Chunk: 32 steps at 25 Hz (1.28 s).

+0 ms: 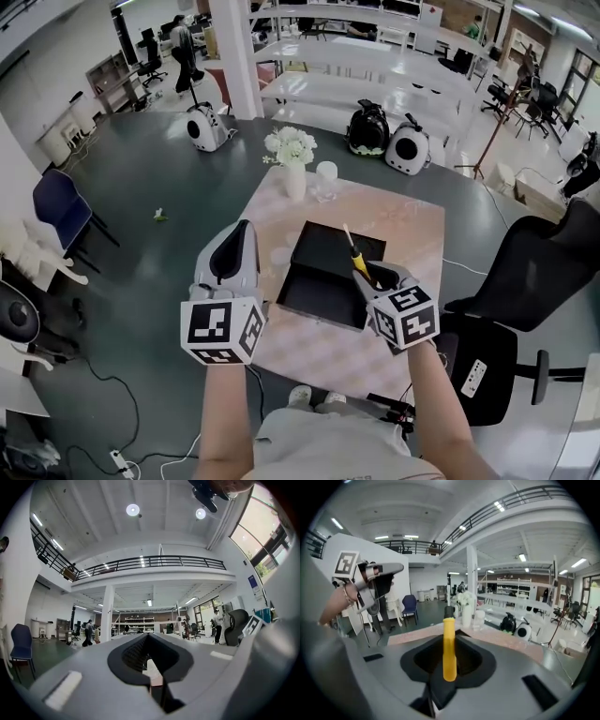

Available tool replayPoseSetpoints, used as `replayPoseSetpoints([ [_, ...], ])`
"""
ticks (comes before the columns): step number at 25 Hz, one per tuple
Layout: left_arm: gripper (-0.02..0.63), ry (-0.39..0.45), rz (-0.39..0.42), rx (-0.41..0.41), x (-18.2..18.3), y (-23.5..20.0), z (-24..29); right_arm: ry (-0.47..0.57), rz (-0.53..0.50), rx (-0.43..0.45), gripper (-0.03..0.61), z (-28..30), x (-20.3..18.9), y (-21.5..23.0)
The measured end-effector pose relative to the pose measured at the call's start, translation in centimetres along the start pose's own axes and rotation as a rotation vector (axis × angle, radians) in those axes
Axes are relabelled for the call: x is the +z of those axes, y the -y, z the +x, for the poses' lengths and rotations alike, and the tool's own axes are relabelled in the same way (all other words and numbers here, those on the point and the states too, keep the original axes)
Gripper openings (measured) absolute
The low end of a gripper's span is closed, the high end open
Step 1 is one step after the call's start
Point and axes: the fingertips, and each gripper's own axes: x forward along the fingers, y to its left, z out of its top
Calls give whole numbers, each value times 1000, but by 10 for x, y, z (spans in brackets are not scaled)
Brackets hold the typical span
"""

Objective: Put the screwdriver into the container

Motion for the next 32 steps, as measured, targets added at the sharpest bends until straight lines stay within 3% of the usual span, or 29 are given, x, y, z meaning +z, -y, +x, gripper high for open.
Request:
replayPoseSetpoints([
  [9, 8, -16, -5, -4, -12, -21, 10, -359, -45, 167, 77, 70, -79, -33],
  [15, 8, -12, -5, 8, -11, -34, 13, -624, -4, 176, 77, 103, -132, -36],
  [24, 8, -36, 0, 44, -20, -52, 7, -809, 23, 191, 77, 131, -174, -38],
  [32, 8, -49, 1, 85, -23, -71, -4, -872, -1, 158, 79, 142, -192, -38],
])
